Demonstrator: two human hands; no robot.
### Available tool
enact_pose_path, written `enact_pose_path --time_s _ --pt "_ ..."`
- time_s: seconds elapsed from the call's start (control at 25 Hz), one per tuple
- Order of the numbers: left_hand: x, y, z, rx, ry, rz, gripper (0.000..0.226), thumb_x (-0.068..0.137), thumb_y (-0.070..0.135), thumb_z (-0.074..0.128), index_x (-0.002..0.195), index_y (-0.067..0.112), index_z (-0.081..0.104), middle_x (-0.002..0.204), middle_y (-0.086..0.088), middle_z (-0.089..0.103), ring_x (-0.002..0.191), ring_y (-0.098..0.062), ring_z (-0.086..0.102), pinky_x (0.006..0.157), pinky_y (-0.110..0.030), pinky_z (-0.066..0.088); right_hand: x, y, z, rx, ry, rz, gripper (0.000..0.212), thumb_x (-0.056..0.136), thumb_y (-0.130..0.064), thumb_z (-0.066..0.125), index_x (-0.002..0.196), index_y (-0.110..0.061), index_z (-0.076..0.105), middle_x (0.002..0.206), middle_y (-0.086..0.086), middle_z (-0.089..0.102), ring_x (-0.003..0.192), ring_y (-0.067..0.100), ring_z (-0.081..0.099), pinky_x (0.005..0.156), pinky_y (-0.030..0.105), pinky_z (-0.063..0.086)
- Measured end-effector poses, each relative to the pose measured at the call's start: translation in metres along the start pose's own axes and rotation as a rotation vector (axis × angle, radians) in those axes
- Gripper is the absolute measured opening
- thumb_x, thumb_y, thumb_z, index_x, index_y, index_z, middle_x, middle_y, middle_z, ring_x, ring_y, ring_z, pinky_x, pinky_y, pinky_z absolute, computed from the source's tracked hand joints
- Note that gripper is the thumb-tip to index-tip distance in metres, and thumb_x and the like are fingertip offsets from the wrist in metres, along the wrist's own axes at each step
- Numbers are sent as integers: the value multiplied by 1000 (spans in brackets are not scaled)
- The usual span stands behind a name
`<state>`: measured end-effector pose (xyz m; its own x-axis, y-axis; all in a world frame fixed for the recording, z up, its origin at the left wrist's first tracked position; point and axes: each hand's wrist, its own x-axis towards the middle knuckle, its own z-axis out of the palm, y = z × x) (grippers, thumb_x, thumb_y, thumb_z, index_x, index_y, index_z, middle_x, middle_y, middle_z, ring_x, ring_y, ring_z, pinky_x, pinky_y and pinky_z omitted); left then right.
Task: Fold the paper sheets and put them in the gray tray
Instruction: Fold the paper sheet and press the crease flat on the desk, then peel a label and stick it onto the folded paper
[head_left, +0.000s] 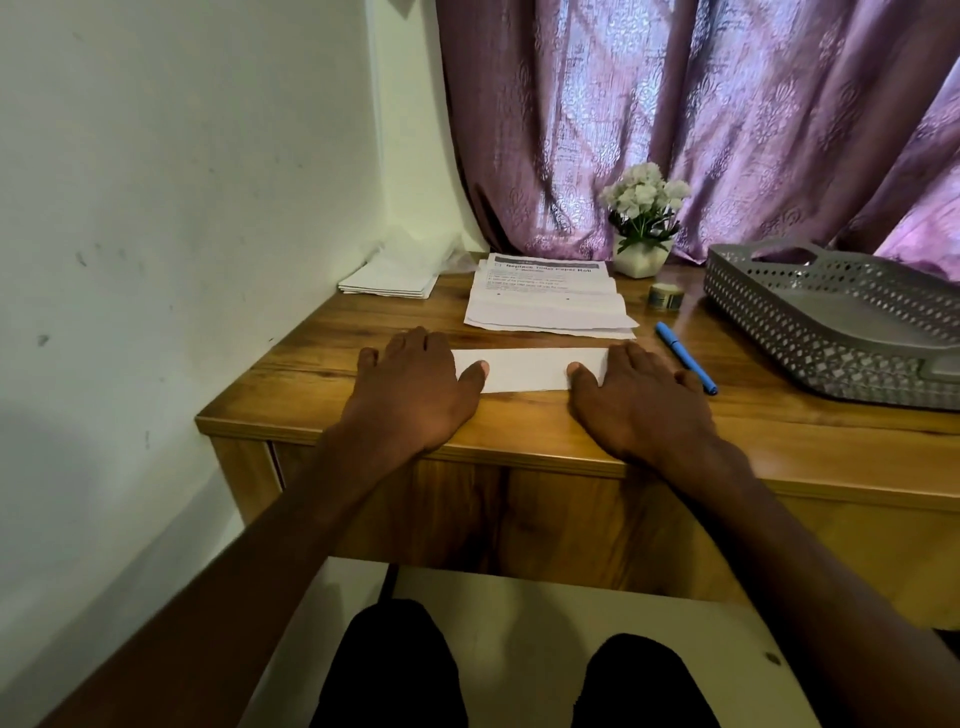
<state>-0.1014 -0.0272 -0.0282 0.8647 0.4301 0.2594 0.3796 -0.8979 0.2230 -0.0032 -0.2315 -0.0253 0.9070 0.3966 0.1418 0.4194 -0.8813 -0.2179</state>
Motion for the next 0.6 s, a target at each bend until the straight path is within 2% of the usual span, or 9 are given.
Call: enact_pose_path --time_s 0.04,0.16,0.28,0.32,0.4,0.48,0.52,0.6 --pt "-1 0 -1 -15 47 29 66 100 66 35 142 16 45 149 -10 48 140 -29 42 116 -54 28 -1 0 -1 15 38 -10 77 101 -64 21 157 -12 32 167 10 27 154 28 24 122 54 20" --pt "-4 -2 -5 -119 50 15 60 93 67 54 131 21 47 131 -3 52 123 -25 51 108 -50 39 -7 1 -1 39 123 -23 65 99 -65 33 132 -14 56 149 9 48 135 27 47 113 52 39" --pt "-5 -4 -10 -388 179 -35 32 86 53 74 103 36 52 105 18 55 103 -12 53 101 -42 38 -10 2 -2 77 196 -42 52 95 -68 43 105 -21 62 131 4 57 114 20 56 96 45 51" --pt "-4 -6 -11 -482 212 -45 26 87 45 78 95 36 55 100 23 57 100 -9 55 98 -39 37 -10 4 -1 102 223 -49 49 93 -68 47 102 -22 62 128 2 59 109 18 57 92 41 52" --pt "-4 -9 -16 -731 234 -51 19 87 34 81 89 33 63 100 19 65 99 -8 60 86 -29 42 -10 6 -3 247 311 -73 48 90 -65 57 117 -25 62 125 -3 64 108 14 60 86 34 52" --pt "-2 -6 -24 -1013 281 -102 14 86 30 82 92 27 70 100 11 70 96 -10 65 72 -23 47 -5 7 -10 599 396 -78 59 85 -54 74 134 -28 55 119 -12 67 105 9 64 86 30 54" --pt "1 -3 -27 -1130 302 -142 16 86 30 82 97 25 72 100 8 72 92 -10 68 67 -23 50 3 5 -17 878 363 -41 65 82 -48 81 137 -28 53 117 -9 71 103 9 69 86 33 56" --pt "13 7 -29 -1304 311 -219 19 87 28 81 102 22 71 99 5 74 84 -10 71 62 -27 58 27 0 -33 1405 123 43 70 78 -37 87 138 -22 54 114 -1 76 98 15 76 87 40 57"
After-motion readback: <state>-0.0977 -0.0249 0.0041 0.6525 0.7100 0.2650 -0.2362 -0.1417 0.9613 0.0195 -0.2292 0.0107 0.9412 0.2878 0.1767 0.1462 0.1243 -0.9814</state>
